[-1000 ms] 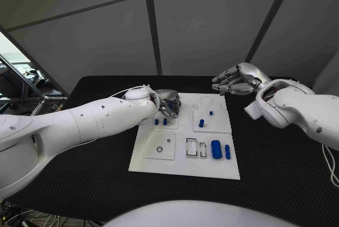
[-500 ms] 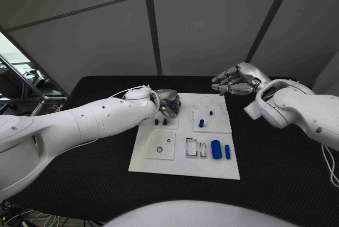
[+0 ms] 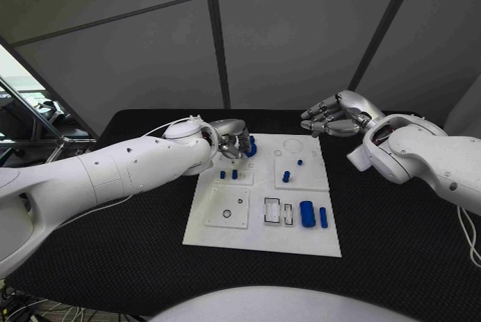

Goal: Assemble the parts on the task board

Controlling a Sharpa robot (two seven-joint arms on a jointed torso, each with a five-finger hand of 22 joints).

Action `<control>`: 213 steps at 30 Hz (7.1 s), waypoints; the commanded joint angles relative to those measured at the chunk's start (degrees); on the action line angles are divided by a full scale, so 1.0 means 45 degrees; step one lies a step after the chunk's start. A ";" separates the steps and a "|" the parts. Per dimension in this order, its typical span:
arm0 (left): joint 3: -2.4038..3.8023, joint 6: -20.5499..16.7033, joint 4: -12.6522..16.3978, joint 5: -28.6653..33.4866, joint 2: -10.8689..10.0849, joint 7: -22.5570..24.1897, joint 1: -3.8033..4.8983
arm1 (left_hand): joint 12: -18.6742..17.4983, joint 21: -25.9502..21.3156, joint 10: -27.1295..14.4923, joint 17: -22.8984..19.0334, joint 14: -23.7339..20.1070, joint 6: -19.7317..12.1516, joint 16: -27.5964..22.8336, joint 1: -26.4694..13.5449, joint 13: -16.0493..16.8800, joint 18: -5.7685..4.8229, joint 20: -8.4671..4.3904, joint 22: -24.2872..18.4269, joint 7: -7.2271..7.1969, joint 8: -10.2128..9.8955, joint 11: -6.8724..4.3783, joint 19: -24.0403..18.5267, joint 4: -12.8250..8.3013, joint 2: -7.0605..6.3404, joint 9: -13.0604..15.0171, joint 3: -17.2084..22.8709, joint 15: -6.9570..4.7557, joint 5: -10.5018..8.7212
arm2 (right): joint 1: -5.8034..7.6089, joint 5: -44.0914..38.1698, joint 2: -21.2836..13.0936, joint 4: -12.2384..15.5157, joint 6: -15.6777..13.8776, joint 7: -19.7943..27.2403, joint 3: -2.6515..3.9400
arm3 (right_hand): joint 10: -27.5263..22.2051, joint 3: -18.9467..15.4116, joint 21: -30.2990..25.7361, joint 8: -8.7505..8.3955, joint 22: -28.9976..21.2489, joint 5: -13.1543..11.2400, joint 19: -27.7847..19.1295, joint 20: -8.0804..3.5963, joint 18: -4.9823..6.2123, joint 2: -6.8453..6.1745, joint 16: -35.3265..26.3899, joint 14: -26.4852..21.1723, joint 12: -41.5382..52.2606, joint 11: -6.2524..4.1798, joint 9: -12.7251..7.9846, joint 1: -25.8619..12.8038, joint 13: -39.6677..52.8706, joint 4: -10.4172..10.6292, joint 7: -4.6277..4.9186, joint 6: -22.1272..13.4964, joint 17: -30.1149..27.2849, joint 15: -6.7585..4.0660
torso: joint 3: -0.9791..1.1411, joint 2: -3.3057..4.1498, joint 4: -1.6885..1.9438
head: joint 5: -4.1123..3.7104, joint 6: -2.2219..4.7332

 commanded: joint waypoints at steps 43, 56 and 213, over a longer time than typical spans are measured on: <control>0.0086 0.0742 0.0083 0.0451 -0.0776 -0.0573 -0.0390 | -0.0234 0.0152 0.0259 -0.0002 0.0237 0.0225 0.0089 -0.0506 -0.0035 -0.0747 -0.0011 0.1647 -0.0048 -0.0164 -0.0036 0.0168 0.0004 -0.0130 -0.0061 0.0094 -0.0059 0.0018 | 0.0018 -0.0037 0.0028 -0.0046 0.0013 0.0120 0.0009 | -0.0077 0.0015 -0.0053 0.0036 -0.0026 0.0081 0.0124 -0.0004 0.0137 0.0065 -0.0082 0.0060 0.0092 0.0001 0.0008 0.0022 -0.0026 0.0044 0.0010 -0.0079 -0.0020 0.0013 | -0.0003 0.0032 -0.0039 | 0.0102 -0.0023; 0.0083 0.0930 -0.0032 0.0404 -0.0629 -0.0594 -0.0396 | -0.0263 0.0136 0.0258 -0.0021 0.0233 0.0214 0.0085 -0.0549 -0.0037 -0.0744 -0.0011 0.1642 -0.0045 -0.0186 -0.0031 0.0163 0.0006 -0.0146 -0.0071 0.0082 -0.0056 0.0012 | 0.0017 -0.0037 0.0031 -0.0043 0.0022 0.0120 0.0009 | -0.0077 0.0015 -0.0053 0.0036 -0.0026 0.0081 0.0124 -0.0004 0.0137 0.0065 -0.0082 0.0060 0.0092 0.0001 0.0008 0.0022 -0.0026 0.0044 0.0010 -0.0079 -0.0020 0.0013 | 0.0005 0.0020 -0.0033 | 0.0084 -0.0063; 0.0801 0.0371 0.1114 1.6541 -0.2328 0.4894 -0.0179 | 0.0564 -1.0521 -0.1520 -0.9775 -0.3771 -0.1215 -0.6261 -0.1155 0.0089 0.0757 0.0587 -0.3945 0.0617 -0.0568 0.0600 -0.3751 0.1711 0.1155 -0.0538 -0.4673 0.0551 0.0008 | -0.2343 -1.0619 0.2665 0.2017 -0.0100 -0.1771 -0.0364 | 0.1281 0.4199 1.2598 0.0326 1.2560 -0.3430 0.5878 -0.0985 -0.1593 0.0416 1.3845 0.2170 -0.0790 -0.0666 0.0245 0.0961 -0.0868 -0.2846 -0.0630 0.1913 0.8147 -0.0903 | -0.0033 0.0024 -0.0003 | 0.0408 -0.0220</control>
